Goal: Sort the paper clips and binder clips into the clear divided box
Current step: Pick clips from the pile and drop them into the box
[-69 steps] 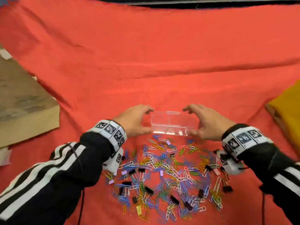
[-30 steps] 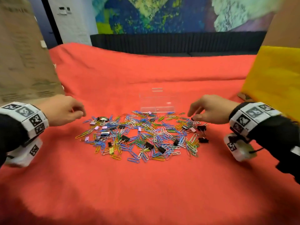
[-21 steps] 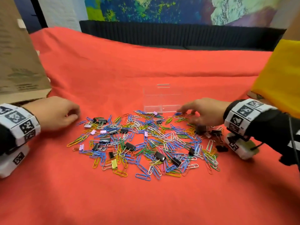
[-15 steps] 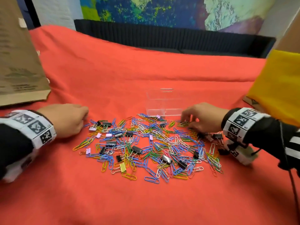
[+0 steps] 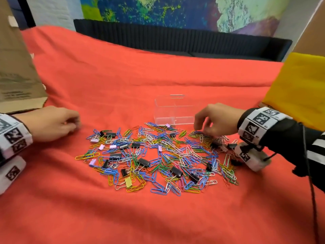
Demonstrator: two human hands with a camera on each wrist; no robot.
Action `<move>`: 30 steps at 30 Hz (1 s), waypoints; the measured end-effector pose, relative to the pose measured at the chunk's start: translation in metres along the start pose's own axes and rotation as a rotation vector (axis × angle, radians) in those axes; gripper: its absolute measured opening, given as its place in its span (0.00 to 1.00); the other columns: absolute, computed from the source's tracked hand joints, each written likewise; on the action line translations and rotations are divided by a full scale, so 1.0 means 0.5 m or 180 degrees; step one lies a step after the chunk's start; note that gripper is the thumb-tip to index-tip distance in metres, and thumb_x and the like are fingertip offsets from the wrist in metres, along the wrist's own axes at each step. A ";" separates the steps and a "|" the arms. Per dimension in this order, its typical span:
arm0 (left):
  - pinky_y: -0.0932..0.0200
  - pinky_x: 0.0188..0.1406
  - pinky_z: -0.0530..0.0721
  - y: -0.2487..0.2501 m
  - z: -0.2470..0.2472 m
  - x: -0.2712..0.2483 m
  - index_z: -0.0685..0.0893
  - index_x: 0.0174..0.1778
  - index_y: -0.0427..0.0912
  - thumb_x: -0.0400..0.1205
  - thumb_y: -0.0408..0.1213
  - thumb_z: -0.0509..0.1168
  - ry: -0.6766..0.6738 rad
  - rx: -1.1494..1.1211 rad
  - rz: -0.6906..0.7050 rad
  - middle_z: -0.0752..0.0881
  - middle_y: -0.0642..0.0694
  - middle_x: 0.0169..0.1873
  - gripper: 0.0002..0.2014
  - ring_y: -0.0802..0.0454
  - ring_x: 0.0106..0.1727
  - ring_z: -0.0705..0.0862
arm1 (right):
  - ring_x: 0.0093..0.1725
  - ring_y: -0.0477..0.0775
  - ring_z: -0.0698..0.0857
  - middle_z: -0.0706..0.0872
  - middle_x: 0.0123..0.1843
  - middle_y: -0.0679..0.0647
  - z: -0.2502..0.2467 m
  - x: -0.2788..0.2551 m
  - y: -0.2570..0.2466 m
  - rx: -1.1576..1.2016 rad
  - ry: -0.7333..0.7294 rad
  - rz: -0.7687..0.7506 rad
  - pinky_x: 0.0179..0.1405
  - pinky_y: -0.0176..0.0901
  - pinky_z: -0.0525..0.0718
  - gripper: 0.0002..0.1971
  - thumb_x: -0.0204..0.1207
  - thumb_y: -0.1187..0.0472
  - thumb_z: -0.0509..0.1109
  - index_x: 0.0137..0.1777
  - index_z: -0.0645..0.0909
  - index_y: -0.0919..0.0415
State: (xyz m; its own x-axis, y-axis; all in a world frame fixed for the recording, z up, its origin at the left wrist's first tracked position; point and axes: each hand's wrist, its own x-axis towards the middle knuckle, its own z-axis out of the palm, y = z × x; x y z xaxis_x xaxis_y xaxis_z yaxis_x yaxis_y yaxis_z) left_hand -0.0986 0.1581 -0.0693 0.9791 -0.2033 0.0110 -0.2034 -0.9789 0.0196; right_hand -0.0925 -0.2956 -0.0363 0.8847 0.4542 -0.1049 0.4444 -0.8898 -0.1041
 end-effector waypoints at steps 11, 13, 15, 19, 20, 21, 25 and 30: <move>0.56 0.28 0.77 -0.024 0.036 0.002 0.80 0.36 0.68 0.73 0.45 0.70 0.0322 -0.0688 0.0096 0.84 0.60 0.26 0.10 0.64 0.24 0.81 | 0.36 0.40 0.86 0.89 0.37 0.42 0.007 0.024 0.005 -0.0302 -0.0110 -0.0127 0.43 0.39 0.85 0.12 0.65 0.66 0.74 0.42 0.89 0.47; 0.57 0.26 0.75 -0.022 0.037 0.004 0.79 0.36 0.67 0.75 0.37 0.72 0.0349 -0.0667 0.0154 0.84 0.63 0.27 0.16 0.64 0.24 0.80 | 0.35 0.40 0.87 0.89 0.34 0.41 -0.009 0.025 0.012 -0.0237 -0.0063 -0.0095 0.41 0.38 0.85 0.09 0.64 0.64 0.78 0.38 0.88 0.48; 0.57 0.25 0.74 -0.024 0.037 0.007 0.79 0.38 0.67 0.76 0.32 0.72 0.0328 -0.0660 0.0111 0.84 0.65 0.28 0.19 0.64 0.24 0.80 | 0.34 0.40 0.88 0.90 0.32 0.40 -0.029 0.024 0.021 -0.0134 0.0005 -0.0058 0.40 0.37 0.84 0.09 0.63 0.64 0.80 0.37 0.89 0.48; 0.57 0.26 0.76 -0.031 0.042 0.005 0.80 0.36 0.67 0.74 0.38 0.72 0.0388 -0.0749 0.0098 0.84 0.61 0.24 0.15 0.61 0.23 0.80 | 0.32 0.42 0.90 0.91 0.31 0.43 -0.071 0.018 0.028 0.0198 0.0067 -0.0044 0.37 0.33 0.85 0.11 0.63 0.68 0.81 0.36 0.89 0.49; 0.57 0.26 0.76 -0.031 0.042 0.004 0.80 0.36 0.67 0.73 0.42 0.71 0.0379 -0.0778 0.0088 0.84 0.59 0.23 0.11 0.61 0.23 0.80 | 0.32 0.43 0.90 0.91 0.31 0.44 -0.083 0.017 0.027 0.0234 0.0099 -0.0051 0.37 0.34 0.85 0.11 0.63 0.68 0.81 0.36 0.89 0.50; 0.57 0.25 0.75 -0.031 0.041 0.004 0.80 0.36 0.67 0.73 0.45 0.71 0.0353 -0.0776 0.0093 0.84 0.59 0.23 0.09 0.61 0.23 0.80 | 0.31 0.43 0.90 0.91 0.30 0.44 -0.096 0.016 0.026 0.0244 0.0143 -0.0050 0.37 0.35 0.86 0.11 0.63 0.69 0.82 0.37 0.89 0.51; 0.60 0.26 0.74 -0.023 0.035 0.004 0.78 0.39 0.68 0.75 0.34 0.72 0.0291 -0.0615 0.0074 0.84 0.66 0.29 0.18 0.64 0.27 0.81 | 0.32 0.43 0.90 0.91 0.30 0.44 -0.146 0.031 0.013 0.0277 0.0641 -0.0067 0.41 0.40 0.88 0.10 0.63 0.68 0.82 0.36 0.90 0.51; 0.60 0.29 0.75 -0.026 0.030 0.000 0.78 0.38 0.68 0.73 0.46 0.68 0.0178 -0.0637 0.0046 0.85 0.61 0.28 0.08 0.63 0.28 0.81 | 0.36 0.44 0.90 0.90 0.29 0.43 -0.160 0.092 -0.028 0.0034 0.1324 -0.0123 0.45 0.39 0.87 0.09 0.62 0.66 0.81 0.35 0.90 0.50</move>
State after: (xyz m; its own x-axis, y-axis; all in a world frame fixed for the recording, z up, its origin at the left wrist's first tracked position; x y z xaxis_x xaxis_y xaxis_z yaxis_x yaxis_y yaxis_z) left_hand -0.0957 0.1706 -0.0844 0.9752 -0.2104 0.0682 -0.2203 -0.9510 0.2171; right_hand -0.0470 -0.2659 0.0392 0.8497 0.4282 0.3075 0.4789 -0.8708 -0.1107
